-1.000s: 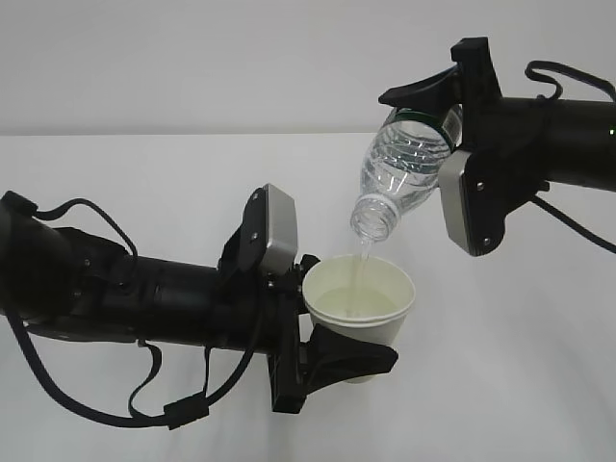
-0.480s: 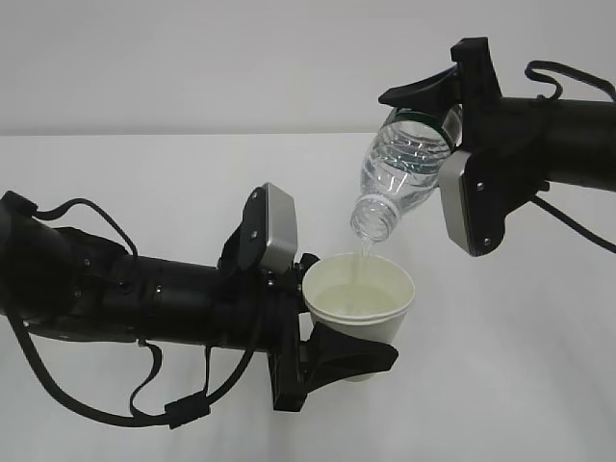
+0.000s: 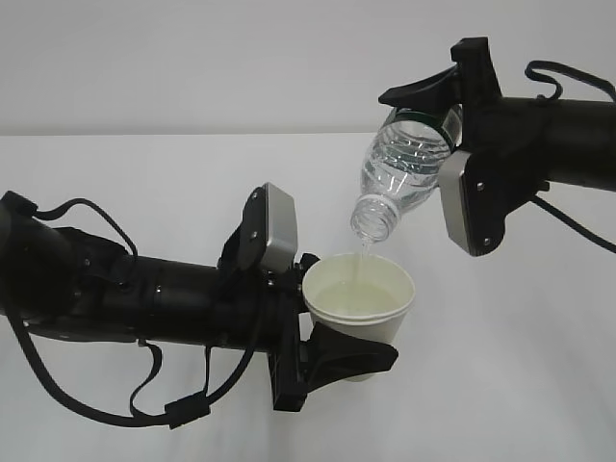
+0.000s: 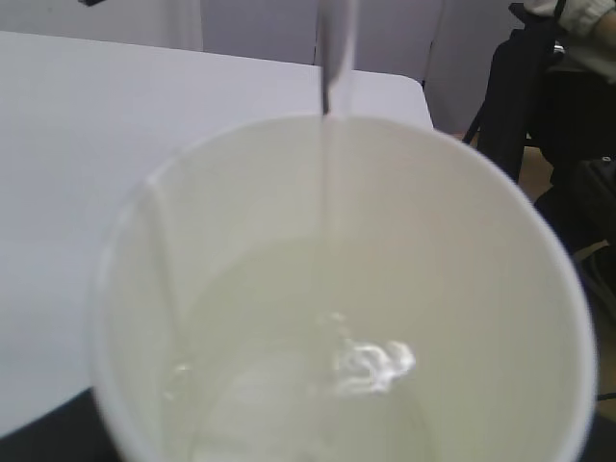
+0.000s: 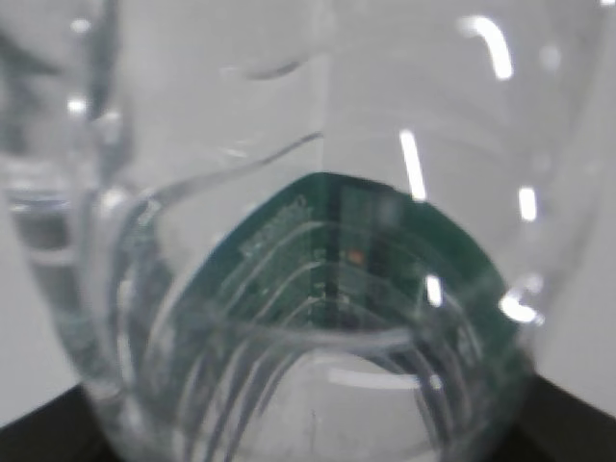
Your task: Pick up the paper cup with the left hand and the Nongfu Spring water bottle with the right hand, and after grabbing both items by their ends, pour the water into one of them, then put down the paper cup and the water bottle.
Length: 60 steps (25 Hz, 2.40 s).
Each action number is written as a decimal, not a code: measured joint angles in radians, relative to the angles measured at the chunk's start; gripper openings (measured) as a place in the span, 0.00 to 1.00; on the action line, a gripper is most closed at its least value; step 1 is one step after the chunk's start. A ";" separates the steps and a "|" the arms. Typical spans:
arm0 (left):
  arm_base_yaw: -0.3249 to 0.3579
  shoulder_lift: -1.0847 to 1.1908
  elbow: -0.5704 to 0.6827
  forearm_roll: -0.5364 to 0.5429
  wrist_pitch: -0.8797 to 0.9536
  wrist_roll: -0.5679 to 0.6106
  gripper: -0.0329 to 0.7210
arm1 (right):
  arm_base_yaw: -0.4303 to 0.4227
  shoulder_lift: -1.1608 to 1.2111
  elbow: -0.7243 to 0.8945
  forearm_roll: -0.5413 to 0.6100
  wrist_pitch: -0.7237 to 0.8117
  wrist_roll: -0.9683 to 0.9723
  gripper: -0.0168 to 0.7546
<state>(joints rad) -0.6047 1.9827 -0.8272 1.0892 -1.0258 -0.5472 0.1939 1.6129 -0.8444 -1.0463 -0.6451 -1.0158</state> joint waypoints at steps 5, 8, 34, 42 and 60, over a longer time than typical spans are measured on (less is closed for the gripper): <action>0.000 0.000 0.000 0.000 0.000 0.000 0.67 | 0.000 0.000 0.000 0.000 0.000 0.000 0.66; 0.000 0.000 0.000 0.000 0.000 0.000 0.67 | 0.000 0.000 0.000 0.000 0.000 0.000 0.66; 0.000 0.000 0.000 0.000 0.000 0.000 0.67 | 0.000 0.000 0.000 0.000 -0.002 -0.011 0.66; 0.000 0.000 0.000 0.000 0.000 0.000 0.67 | 0.000 0.000 0.000 0.000 -0.002 -0.022 0.66; 0.000 0.000 0.000 0.000 0.000 0.000 0.67 | 0.000 0.000 0.000 0.000 -0.004 -0.025 0.66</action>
<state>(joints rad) -0.6047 1.9827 -0.8272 1.0892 -1.0258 -0.5472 0.1939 1.6129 -0.8444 -1.0463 -0.6486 -1.0406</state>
